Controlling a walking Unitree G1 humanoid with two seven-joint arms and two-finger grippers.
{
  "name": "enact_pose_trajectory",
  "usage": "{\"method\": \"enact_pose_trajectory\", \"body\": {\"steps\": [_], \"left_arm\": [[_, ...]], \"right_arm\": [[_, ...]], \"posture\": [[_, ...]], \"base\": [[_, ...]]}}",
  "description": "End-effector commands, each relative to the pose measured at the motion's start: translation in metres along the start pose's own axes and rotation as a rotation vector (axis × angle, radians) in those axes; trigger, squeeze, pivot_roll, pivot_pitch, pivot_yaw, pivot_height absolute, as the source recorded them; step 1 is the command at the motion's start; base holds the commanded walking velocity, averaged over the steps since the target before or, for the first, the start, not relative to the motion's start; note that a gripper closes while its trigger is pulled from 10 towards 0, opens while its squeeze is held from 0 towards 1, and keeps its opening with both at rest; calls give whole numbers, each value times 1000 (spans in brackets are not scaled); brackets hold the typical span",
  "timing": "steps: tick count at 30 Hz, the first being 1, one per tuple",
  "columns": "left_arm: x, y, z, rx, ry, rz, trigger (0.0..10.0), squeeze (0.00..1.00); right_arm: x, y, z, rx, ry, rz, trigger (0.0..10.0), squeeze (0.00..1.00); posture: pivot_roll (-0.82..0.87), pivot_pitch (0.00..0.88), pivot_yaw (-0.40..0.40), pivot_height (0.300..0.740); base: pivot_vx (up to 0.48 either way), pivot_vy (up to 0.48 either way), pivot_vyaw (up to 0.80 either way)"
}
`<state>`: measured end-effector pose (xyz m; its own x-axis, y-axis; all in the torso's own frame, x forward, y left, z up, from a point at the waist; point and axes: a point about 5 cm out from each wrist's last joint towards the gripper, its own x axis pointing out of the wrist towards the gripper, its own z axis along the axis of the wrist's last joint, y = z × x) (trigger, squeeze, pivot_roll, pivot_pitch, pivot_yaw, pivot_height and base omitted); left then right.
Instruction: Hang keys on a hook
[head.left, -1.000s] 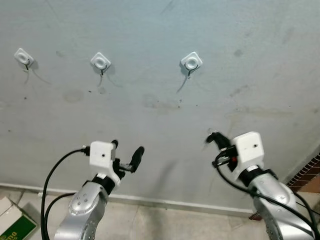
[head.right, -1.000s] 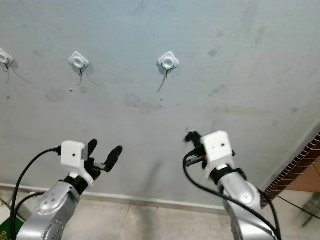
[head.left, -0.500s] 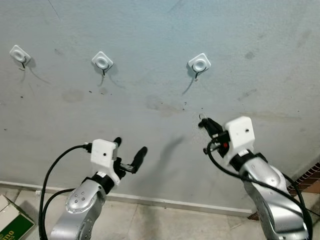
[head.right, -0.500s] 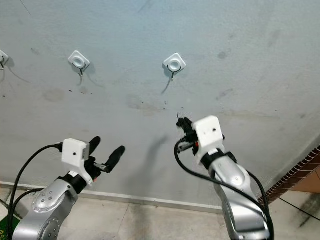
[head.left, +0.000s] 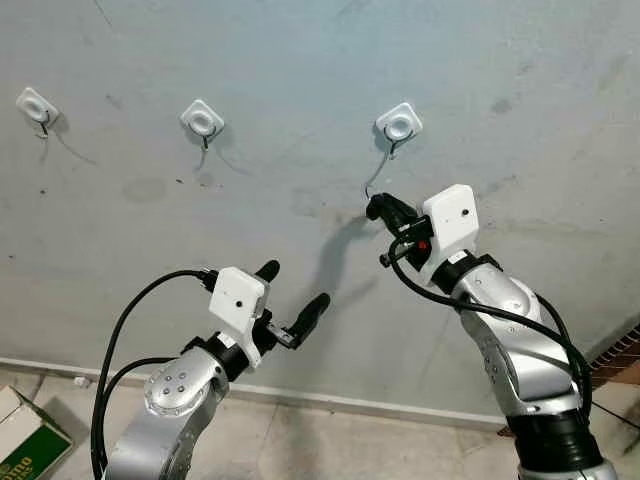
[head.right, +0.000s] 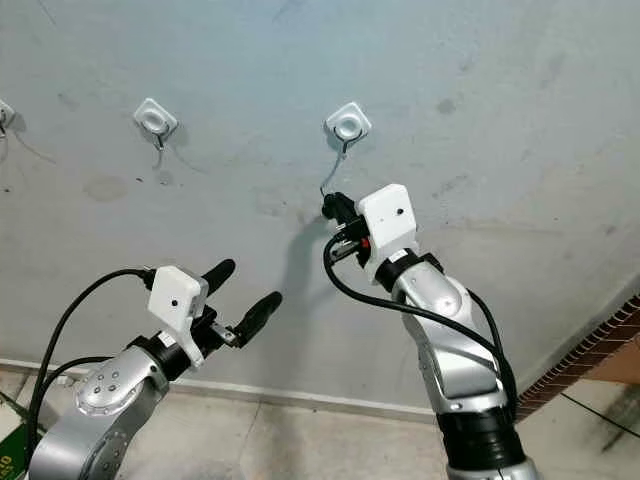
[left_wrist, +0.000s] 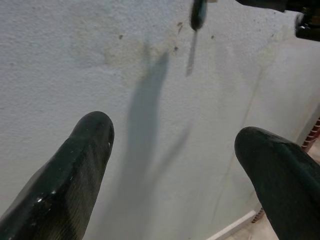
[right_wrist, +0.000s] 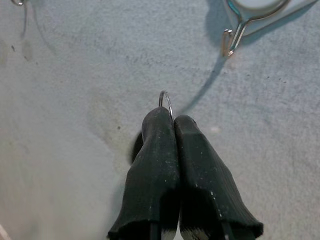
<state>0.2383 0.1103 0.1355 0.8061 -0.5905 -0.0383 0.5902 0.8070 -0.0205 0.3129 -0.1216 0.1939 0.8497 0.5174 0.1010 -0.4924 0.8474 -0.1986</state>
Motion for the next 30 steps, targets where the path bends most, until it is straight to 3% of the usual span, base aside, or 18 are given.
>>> {"method": "enact_pose_trajectory", "body": {"steps": [1,8,19,30], "left_arm": [[-1,-4,4,10,-2,-38,10000,0],[4,-12,15,64,-44,-89,10000,0],[10,-14,35,85,-165,-28,10000,0],[9,-16,32,111,-193,-11,10000,0]], "right_arm": [[3,-5,6,4,-30,3,10000,0],[10,-12,10,-22,-59,-16,10000,0],[11,-11,7,5,-57,38,10000,0],[9,-10,5,23,-61,52,10000,0]], "posture": [[3,75,41,740],[4,76,44,740],[-2,74,37,740],[-3,70,33,740]], "base": [[0,0,0],[0,0,0],[0,0,0],[0,0,0]]}}
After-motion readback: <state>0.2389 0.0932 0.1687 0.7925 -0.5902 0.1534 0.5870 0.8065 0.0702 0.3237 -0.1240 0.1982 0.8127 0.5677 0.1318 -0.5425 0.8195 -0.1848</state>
